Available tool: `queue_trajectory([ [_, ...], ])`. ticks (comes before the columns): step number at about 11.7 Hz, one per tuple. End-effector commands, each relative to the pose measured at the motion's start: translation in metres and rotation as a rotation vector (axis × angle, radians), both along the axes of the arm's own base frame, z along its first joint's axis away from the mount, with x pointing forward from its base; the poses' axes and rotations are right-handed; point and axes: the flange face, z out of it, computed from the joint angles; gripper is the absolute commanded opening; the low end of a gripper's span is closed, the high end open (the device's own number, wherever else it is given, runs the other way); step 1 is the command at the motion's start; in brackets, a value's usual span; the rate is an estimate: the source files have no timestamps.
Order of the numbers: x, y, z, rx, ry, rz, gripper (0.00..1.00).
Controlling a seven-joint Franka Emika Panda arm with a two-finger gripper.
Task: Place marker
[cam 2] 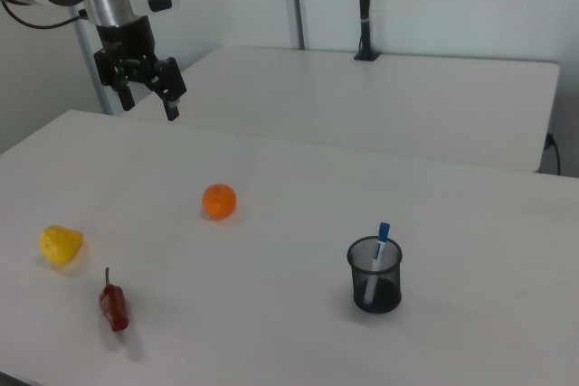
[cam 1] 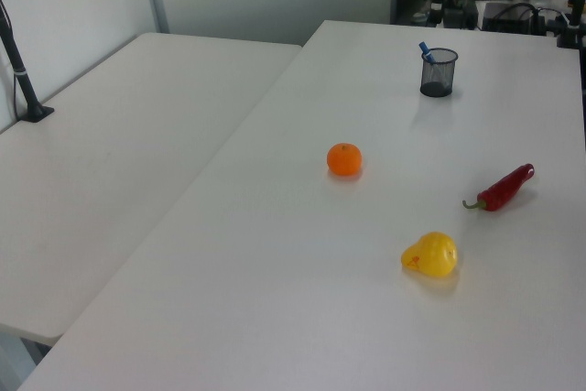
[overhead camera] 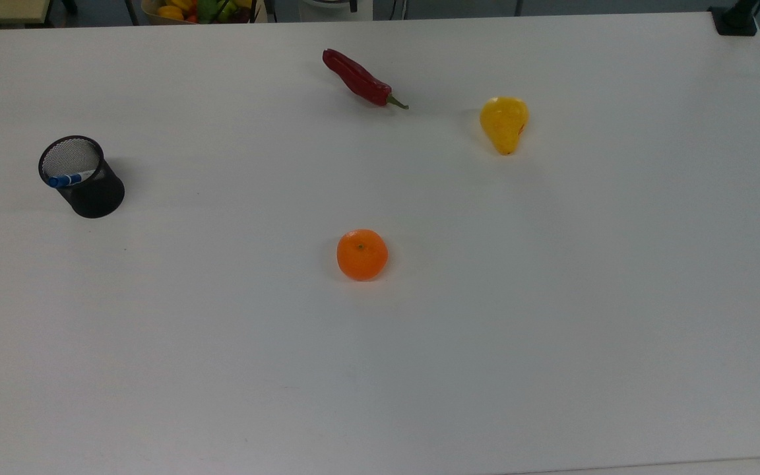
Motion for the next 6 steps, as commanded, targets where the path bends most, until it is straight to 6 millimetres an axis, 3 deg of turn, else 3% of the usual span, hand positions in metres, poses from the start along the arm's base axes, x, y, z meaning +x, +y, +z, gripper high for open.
queue_trajectory([
  [1,-0.0021,-0.0210,-0.0013,-0.020,-0.022,0.103,1.00],
  [6,-0.0016,-0.0248,-0.0010,-0.014,-0.025,0.100,1.00],
])
